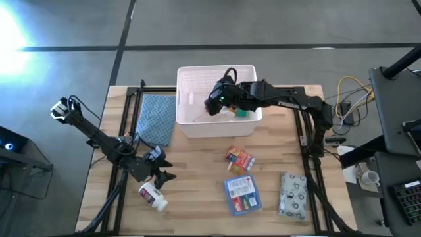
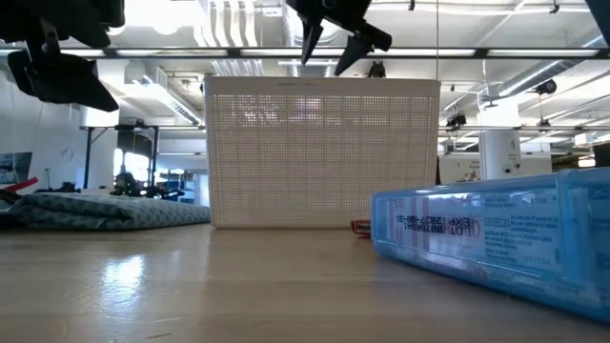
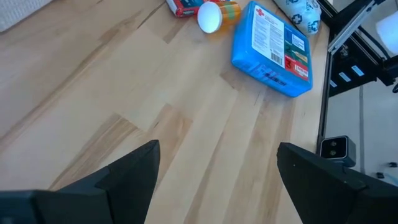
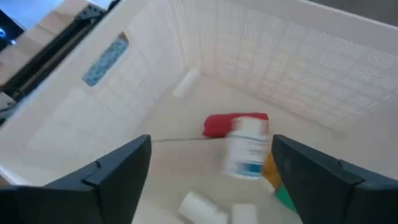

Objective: Pick & place medical supplies in basket/bin
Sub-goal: Put the orange pill bottle into the white bin

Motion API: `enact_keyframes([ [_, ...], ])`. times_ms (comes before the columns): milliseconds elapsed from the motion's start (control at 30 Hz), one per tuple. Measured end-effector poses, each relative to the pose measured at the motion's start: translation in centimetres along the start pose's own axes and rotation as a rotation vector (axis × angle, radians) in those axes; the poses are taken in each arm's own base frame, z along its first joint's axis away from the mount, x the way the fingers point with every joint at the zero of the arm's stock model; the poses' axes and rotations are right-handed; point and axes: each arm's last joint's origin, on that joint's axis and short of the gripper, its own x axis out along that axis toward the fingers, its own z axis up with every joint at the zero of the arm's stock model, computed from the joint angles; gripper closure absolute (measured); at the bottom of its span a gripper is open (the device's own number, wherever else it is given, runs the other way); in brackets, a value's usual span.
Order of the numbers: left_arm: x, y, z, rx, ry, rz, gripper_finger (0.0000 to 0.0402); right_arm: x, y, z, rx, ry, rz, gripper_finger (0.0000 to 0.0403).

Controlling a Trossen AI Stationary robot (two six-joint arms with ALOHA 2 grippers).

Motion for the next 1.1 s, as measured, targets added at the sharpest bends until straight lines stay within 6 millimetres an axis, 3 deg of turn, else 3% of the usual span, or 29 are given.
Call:
enact_keyframes([
  [100,0.0,0.0,0.0,0.001,0.000,0.002,0.0101,-0.1,0.2,-0.4,-0.055,0.016,-0.006,0.0056],
  [233,0.0,0.1,-0.1,0.004,0.004,0.008,0.0101,-1.9,1.4,-2.3,-0.228,0.047,0.020,0.0045],
  [533,-0.2,0.5,0.0,-0.001,-0.015,0.032,0.0101,-9.4,4.1,-8.7,-0.459,0.167,0.178,0.0058],
  [667,-0.4,0.6,0.3,-0.011,-0.039,0.041,0.0101,-11.2,4.4,-12.3,-0.503,0.337,0.200,0.0064],
  [833,-0.5,0.7,0.5,-0.018,-0.049,0.044,0.0101,-10.6,4.8,-17.4,-0.526,0.448,0.151,0.0072],
  [1100,-0.5,0.7,0.5,-0.018,-0.049,0.043,0.0101,-5.7,5.4,-23.3,-0.414,0.497,0.227,0.0076],
])
